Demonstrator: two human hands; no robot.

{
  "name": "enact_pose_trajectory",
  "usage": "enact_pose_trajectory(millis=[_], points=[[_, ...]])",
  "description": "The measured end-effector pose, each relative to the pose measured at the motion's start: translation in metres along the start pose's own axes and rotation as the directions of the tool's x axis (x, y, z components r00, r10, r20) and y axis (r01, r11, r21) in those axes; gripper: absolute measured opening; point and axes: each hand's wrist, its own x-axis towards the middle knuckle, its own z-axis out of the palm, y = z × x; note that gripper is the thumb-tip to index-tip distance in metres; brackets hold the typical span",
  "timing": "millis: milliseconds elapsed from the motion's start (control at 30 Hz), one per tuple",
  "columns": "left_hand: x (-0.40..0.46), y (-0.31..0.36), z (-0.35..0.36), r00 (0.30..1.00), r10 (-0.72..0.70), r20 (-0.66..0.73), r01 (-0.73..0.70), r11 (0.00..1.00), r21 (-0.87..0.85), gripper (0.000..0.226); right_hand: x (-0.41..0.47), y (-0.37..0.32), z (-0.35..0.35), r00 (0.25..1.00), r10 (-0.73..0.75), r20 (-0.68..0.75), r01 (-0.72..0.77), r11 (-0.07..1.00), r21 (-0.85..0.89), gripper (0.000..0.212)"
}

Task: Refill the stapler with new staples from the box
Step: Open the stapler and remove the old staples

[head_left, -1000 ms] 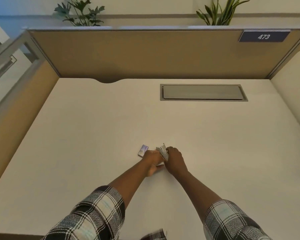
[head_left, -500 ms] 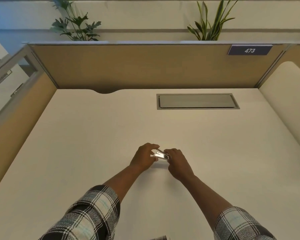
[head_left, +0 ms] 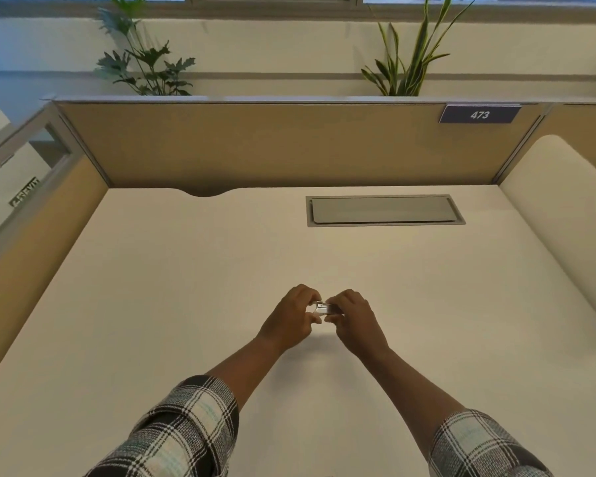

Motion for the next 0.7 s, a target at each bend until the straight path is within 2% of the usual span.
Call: enact_pose_trajectory(millis=[200, 400, 567, 700], points=[[-0.0008, 0.0007, 0.0021, 0.997, 0.015, -0.075, -0.017, 1.000, -0.022, 0.028, 0.0011, 0.0003, -0.0025, 0.999, -0.030, -0.037, 0.029, 1.000, -0.002, 0.022], [0.0031, -0.0021, -0.0035, 1.000, 0.008, 0.000, -0.008, 0.998, -0.065, 0.048, 0.0001, 0.0011, -0.0041, 1.000, -0.008, -0.026, 0.008, 1.000, 0.023, 0.030], [0.0014, 0.0004, -0.0026, 0.999, -0.011, -0.047, 0.009, 0.999, -0.042, 0.028, -0.0007, -0.0019, -0.0030, 0.999, 0.008, -0.031, -0.007, 1.000, 0.030, 0.020], [-0.0018, 0.0020, 0.0009, 0.997, 0.003, -0.078, -0.005, 1.000, -0.025, 0.028, -0.0029, -0.0028, -0.0014, 0.998, 0.029, -0.054, -0.025, 0.998, 0.062, 0.017]])
